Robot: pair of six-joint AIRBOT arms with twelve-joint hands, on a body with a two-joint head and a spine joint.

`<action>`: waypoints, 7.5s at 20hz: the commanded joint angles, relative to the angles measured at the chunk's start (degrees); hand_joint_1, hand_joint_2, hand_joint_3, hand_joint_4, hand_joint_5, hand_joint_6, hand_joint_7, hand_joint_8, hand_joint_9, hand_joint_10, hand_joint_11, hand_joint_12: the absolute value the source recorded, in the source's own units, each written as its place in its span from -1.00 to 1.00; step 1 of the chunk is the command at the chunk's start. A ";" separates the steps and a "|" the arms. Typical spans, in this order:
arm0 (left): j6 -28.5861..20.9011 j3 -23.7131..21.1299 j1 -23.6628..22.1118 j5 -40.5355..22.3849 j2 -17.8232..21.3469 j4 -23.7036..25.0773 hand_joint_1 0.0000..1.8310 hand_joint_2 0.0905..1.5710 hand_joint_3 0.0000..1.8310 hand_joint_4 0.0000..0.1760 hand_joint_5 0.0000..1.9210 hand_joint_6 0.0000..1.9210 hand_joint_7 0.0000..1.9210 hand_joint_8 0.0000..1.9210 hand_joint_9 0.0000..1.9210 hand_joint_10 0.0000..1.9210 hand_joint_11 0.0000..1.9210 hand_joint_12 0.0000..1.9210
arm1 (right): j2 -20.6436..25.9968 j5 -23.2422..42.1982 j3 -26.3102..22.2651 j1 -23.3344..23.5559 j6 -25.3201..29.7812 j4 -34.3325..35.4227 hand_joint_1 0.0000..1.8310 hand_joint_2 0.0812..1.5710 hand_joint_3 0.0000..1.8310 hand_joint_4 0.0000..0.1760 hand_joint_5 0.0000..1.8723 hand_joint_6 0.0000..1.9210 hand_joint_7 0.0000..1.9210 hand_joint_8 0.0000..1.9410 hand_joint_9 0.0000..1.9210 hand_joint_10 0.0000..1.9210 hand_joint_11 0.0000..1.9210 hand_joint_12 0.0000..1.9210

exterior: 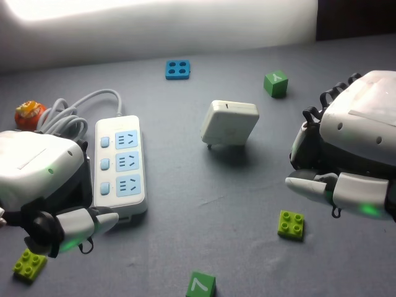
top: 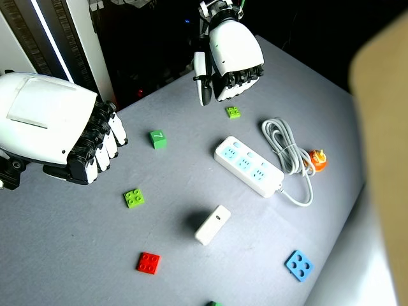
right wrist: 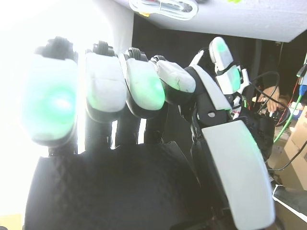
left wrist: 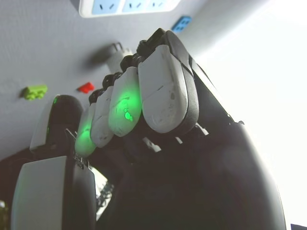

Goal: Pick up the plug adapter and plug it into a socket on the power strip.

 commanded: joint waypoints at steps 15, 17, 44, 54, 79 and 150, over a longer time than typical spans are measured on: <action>-1.69 1.10 1.51 -2.29 -1.73 0.86 -1.00 0.33 -0.99 -1.00 -0.97 -0.99 -0.99 -1.00 -1.00 -1.00 -1.00 -1.00 | -0.44 -3.15 4.36 7.61 -0.03 12.10 -0.34 0.37 -1.00 -1.00 -0.85 -1.00 -0.90 -1.00 -0.93 -1.00 -1.00 -0.71; -6.70 1.69 4.19 -6.25 -4.09 3.71 -1.00 0.35 -0.98 -1.00 -0.94 -0.98 -0.96 -0.99 -0.99 -1.00 -0.99 -1.00 | -1.39 -6.67 6.86 10.24 0.01 16.50 -0.05 0.27 -1.00 -1.00 -0.85 -1.00 -0.89 -1.00 -0.93 -1.00 -1.00 -0.68; -6.08 7.42 8.53 -9.00 -13.98 -2.18 -1.00 0.39 -1.00 -1.00 -0.98 -1.00 -1.00 -1.00 -1.00 -1.00 -1.00 -1.00 | -35.97 -20.85 50.53 9.45 4.04 30.78 0.16 0.20 -0.99 -1.00 -0.95 -1.00 -0.99 -1.00 -1.00 -1.00 -1.00 -0.82; -3.92 9.12 7.45 -8.92 -16.87 -2.19 -1.00 0.39 -1.00 -1.00 -0.98 -0.99 -1.00 -1.00 -1.00 -1.00 -1.00 -1.00 | -41.38 -22.51 57.37 6.27 5.04 30.67 0.20 0.23 -1.00 -1.00 -0.90 -1.00 -0.92 -1.00 -0.95 -1.00 -1.00 -0.67; -5.40 9.86 9.52 -7.34 -17.02 -3.97 -1.00 0.38 -1.00 -1.00 -0.96 -1.00 -1.00 -1.00 -1.00 -1.00 -1.00 -1.00 | -47.16 -23.76 64.27 4.84 5.10 28.58 0.25 0.28 -1.00 -1.00 -0.83 -0.99 -0.84 -0.99 -0.88 -0.99 -1.00 -0.52; -5.15 10.26 8.90 -6.28 -17.00 -3.98 -1.00 0.38 -1.00 -1.00 -0.94 -1.00 -0.97 -1.00 -0.97 -1.00 -0.98 -0.95 | -47.09 -23.39 64.25 4.24 5.51 27.99 0.29 0.30 -1.00 -1.00 -0.72 -0.99 -0.74 -0.99 -0.78 -0.99 -1.00 -0.25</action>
